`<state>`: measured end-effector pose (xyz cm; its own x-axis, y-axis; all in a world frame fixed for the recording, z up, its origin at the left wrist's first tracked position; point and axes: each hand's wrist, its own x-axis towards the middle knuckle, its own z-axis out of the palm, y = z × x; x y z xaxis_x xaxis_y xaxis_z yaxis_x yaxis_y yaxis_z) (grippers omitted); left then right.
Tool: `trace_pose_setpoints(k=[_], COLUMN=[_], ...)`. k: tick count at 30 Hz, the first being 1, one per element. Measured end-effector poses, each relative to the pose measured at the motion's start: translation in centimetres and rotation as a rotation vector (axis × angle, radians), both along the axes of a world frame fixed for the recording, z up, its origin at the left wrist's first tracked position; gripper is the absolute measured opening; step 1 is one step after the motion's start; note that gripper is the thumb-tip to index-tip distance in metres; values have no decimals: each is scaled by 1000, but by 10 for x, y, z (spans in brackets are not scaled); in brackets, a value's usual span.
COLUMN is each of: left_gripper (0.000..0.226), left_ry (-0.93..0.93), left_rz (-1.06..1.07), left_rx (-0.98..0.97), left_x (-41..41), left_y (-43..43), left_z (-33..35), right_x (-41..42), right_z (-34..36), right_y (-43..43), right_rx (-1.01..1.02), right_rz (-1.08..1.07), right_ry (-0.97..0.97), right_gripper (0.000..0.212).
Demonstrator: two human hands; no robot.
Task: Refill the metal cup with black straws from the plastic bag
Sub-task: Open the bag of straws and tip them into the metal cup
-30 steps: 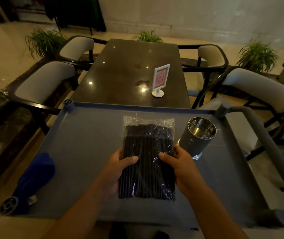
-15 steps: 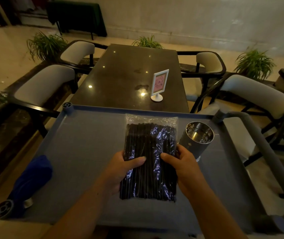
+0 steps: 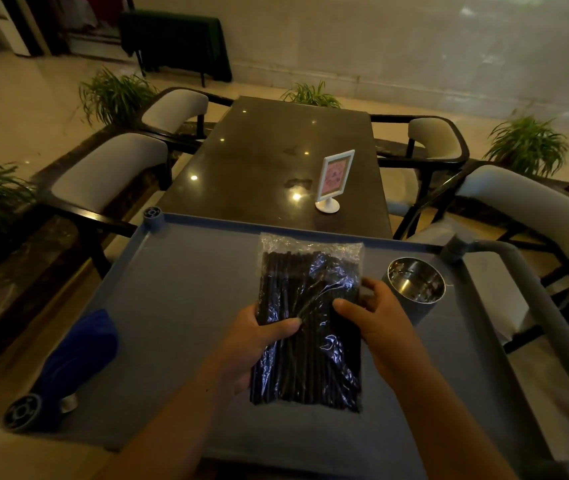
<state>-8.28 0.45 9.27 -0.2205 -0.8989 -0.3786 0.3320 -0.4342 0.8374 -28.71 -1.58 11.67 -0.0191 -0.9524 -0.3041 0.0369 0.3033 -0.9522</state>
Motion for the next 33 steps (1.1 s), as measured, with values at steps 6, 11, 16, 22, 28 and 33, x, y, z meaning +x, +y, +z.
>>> trace_pose_setpoints(k=[6,11,16,22,28,33], left_gripper=[48,47,47,36,34,27], left_ry=[19,45,35,50,-21,-155], left_rz=[11,0,0,-36,-10,97], left_rx=[1,-6,-23,-101,-203,-169], left_x=[-3,-2,-4,-4,-1,-10], left_y=[-2,-1,0,1,1,5], left_z=[3,6,8,10,7,1], right_x=[6,23,56,98,116,121], right_z=[28,51,65,58,46,44], right_y=[-18,-34,-37,-27,-20,-20], right_rx=[-343,-572,-680,-702,-625,-605], right_rz=[37,38,186,231,281,235], right_ry=[616,864,1061,1238,1357,1351], right_gripper=[68,72,44,45,64,43])
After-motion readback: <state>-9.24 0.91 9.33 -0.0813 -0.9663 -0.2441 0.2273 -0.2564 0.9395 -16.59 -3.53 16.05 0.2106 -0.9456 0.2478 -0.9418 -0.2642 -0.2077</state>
